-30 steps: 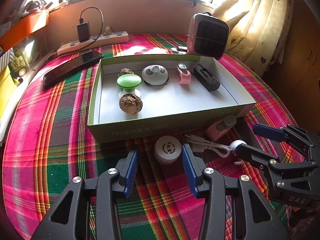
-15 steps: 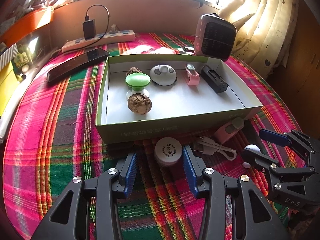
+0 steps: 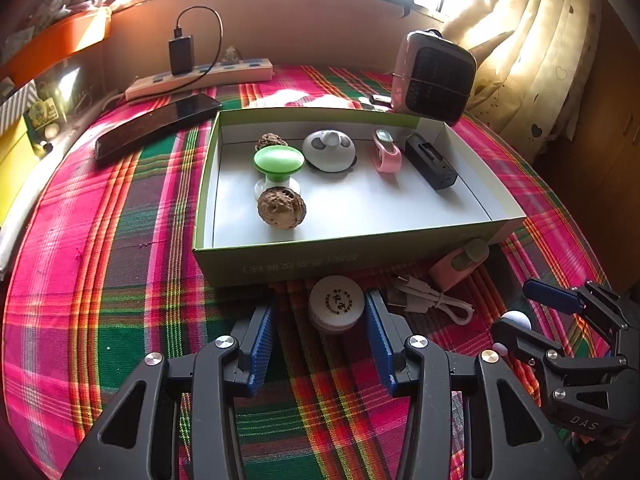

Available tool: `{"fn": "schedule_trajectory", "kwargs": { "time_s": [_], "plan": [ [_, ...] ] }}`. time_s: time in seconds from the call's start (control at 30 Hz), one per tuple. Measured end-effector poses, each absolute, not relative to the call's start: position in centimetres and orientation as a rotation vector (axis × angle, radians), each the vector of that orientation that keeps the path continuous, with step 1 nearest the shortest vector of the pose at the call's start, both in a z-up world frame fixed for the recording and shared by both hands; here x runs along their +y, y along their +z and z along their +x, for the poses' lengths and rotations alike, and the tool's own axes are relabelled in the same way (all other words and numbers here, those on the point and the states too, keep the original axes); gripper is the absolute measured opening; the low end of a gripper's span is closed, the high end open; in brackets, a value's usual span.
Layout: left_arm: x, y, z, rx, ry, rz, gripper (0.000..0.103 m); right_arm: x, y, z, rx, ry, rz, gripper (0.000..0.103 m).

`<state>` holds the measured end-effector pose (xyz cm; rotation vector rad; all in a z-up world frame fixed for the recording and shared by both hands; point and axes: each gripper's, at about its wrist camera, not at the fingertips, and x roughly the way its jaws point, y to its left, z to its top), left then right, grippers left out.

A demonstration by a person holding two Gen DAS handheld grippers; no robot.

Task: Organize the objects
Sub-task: 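Move left tool to the white printed container while right tool approaches the white egg-shaped object, then close left tool on the white printed container while right tool grasps the egg-shaped object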

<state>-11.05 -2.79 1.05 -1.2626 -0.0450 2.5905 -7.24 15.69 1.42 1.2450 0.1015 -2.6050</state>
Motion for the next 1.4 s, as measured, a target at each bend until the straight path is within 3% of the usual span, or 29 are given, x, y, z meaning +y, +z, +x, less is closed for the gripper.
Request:
{"fn": "schedule_trajectory", "kwargs": {
  "time_s": [0.43,0.63,0.9,1.4],
  "plan": [
    [-2.63,0.99,-10.93,-0.028,2.599,-1.26,0.041,15.28,1.47,-6.62,0.079,-2.566,1.22,0.036],
    [-2.77,0.97,-10.91,-0.025,2.608,-1.262,0.036,14.92,1.49,-6.39,0.082,-2.545,1.207,0.024],
    [-3.1,0.92,-10.9,-0.026,2.622,-1.263,0.026,14.81,1.51,-6.34,0.079,-2.541,1.206,0.022],
    [-3.14,0.93,-10.87,-0.027,2.622,-1.26,0.026,14.85,1.48,-6.42,0.079,-2.54,1.206,0.022]
  ]
}}
